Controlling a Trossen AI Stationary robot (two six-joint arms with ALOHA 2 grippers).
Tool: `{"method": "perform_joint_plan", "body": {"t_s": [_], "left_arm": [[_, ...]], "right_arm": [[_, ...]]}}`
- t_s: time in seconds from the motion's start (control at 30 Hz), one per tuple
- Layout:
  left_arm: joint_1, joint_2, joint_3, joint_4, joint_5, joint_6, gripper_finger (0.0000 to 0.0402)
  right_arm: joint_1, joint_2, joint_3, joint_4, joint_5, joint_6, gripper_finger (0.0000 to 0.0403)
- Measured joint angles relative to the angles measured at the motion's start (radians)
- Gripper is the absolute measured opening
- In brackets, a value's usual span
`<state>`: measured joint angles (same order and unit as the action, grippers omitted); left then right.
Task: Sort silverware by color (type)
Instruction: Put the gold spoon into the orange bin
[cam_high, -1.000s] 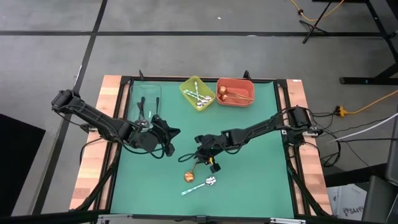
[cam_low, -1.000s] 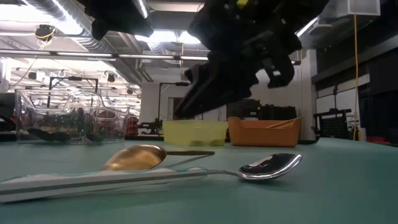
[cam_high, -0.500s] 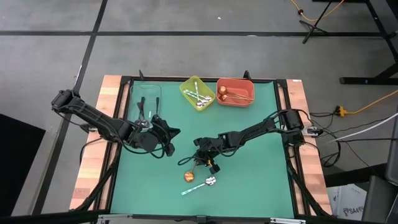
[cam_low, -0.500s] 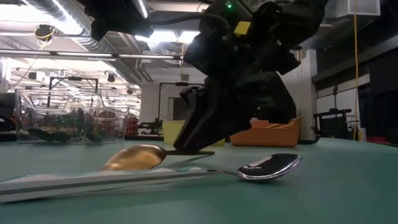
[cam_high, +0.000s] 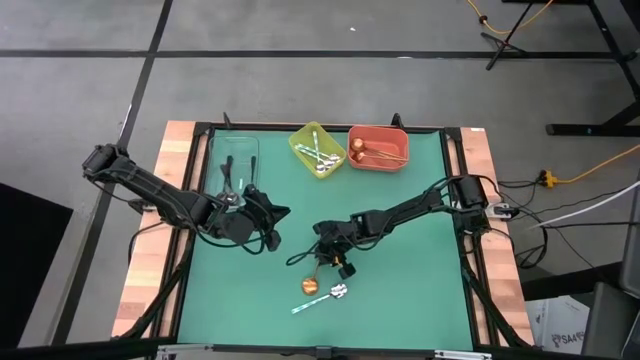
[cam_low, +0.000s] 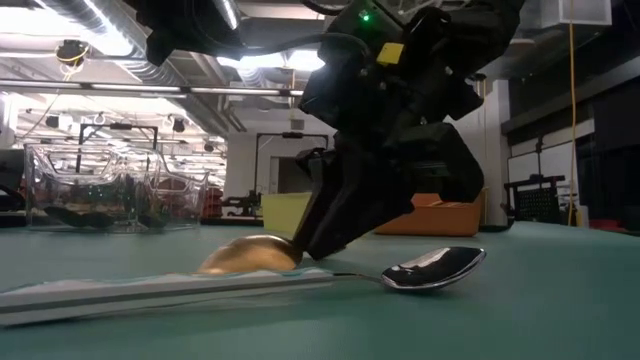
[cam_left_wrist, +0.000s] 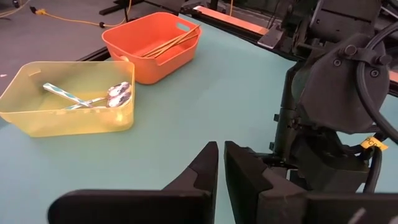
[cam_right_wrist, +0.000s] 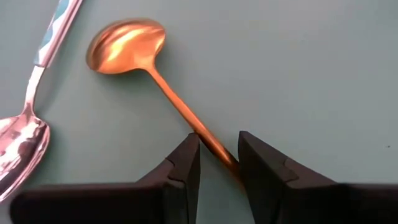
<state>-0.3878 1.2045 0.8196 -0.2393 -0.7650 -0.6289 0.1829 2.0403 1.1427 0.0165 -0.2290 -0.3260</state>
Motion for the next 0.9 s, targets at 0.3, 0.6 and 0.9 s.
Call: {"method": "perform_joint_plan", "body": {"t_s": [0.3,0.6,0.9], "left_arm": [[0.0,0.0,0.0,0.005,0.0,0.0,0.0022],[0.0,0.0,0.0,0.004,0.0,0.0,0.0022],[0.0,0.0,0.0,0.004,0.0,0.0,0.0022]], "right_arm": [[0.0,0.002,-0.001,-0.011,0.008,0.0,0.0099],[0.0,0.003,-0.001,-0.055,0.008,0.003,0.0099],[0.0,0.004,-0.002,-0.065,0.016,0.003,0.0085]]}}
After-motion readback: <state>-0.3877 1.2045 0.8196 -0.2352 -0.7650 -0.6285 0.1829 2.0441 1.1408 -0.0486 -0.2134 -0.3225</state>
